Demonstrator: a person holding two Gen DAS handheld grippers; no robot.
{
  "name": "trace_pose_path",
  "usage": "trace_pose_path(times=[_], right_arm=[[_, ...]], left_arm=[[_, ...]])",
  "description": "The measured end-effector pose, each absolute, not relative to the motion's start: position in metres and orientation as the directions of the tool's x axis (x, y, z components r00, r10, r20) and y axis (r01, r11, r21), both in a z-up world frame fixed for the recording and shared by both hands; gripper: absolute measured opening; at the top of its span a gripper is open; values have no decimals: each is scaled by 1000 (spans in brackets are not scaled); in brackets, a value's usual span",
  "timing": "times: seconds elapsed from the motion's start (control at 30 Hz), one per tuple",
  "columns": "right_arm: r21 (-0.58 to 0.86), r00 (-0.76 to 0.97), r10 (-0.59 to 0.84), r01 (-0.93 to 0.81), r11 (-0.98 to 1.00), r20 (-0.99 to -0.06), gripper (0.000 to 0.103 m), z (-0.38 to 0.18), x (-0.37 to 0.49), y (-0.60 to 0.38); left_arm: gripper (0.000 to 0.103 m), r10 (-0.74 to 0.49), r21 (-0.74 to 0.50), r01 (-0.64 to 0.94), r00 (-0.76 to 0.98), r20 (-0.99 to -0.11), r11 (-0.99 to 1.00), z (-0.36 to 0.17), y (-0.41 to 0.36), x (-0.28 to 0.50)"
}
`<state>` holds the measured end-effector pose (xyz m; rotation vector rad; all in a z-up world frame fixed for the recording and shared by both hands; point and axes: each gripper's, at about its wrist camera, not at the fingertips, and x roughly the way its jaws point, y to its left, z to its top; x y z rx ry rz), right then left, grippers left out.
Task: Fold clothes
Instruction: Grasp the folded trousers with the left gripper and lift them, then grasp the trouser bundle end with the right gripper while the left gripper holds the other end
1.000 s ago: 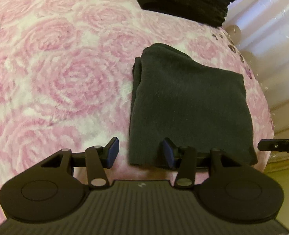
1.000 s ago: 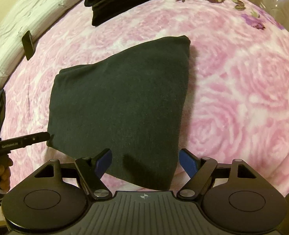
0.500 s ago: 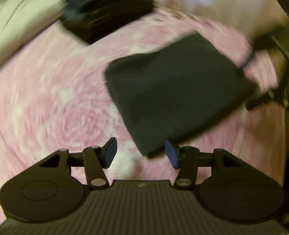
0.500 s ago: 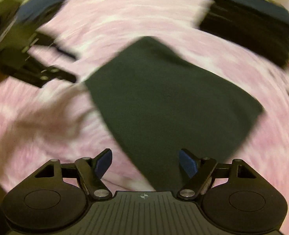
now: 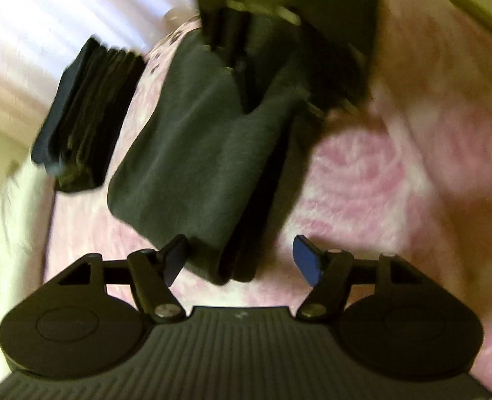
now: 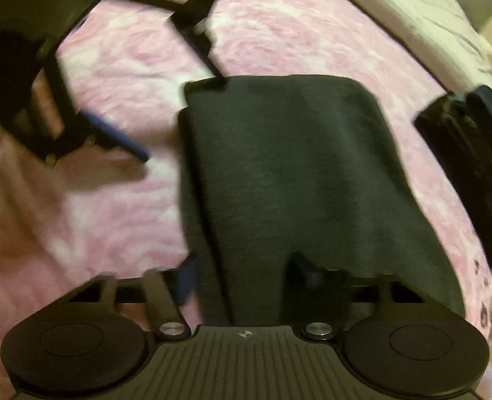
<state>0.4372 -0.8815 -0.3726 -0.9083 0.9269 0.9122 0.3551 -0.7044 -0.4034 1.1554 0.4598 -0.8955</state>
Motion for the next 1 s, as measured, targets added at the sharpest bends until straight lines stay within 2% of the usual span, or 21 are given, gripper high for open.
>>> trace_pose_path(times=[0.13, 0.33, 0.37, 0.43, 0.5, 0.53, 0.6, 0.63, 0.67, 0.83, 0.93, 1.0], right_arm=[[-132, 253, 258, -903, 408, -933, 42, -359, 460, -891], [62, 155, 313, -807, 587, -937, 42, -344, 502, -906], [73, 151, 317, -800, 595, -936, 42, -341, 502, -908], [77, 152, 323, -797, 600, -934, 42, -337, 498, -911], [73, 167, 330, -792, 607, -929, 42, -332, 488, -916], [59, 185, 329, -792, 608, -926, 43, -329, 482, -920], [-13, 252, 325, -808, 589, -912, 69, -324, 463, -925], [-72, 297, 326, -828, 556, -897, 87, -322, 450, -926], [-139, 346, 331, -846, 515, -878, 90, -320, 435, -927], [-327, 440, 298, -874, 360, -847, 90, -341, 397, -914], [-413, 489, 254, -860, 300, -834, 90, -364, 396, -907], [-451, 511, 236, -852, 266, -827, 80, -374, 400, -907]], left_arm=[[67, -357, 677, 735, 639, -682, 22, -422, -711, 356], [67, -330, 751, 660, 702, -631, -32, -436, -721, 366], [64, -324, 759, 650, 710, -625, -37, -437, -723, 368], [42, -306, 757, 653, 714, -630, -35, -436, -724, 374], [37, -291, 711, 704, 680, -673, 2, -424, -726, 384], [34, -288, 680, 732, 657, -697, 25, -414, -727, 391], [32, -290, 616, 784, 607, -740, 71, -397, -725, 404], [32, -295, 583, 807, 583, -757, 98, -389, -725, 412], [31, -302, 550, 825, 561, -770, 130, -382, -723, 420], [29, -351, 372, 887, 452, -820, 273, -355, -715, 459], [29, -367, 325, 904, 413, -833, 280, -351, -711, 466], [30, -369, 328, 906, 410, -834, 266, -351, -710, 461]])
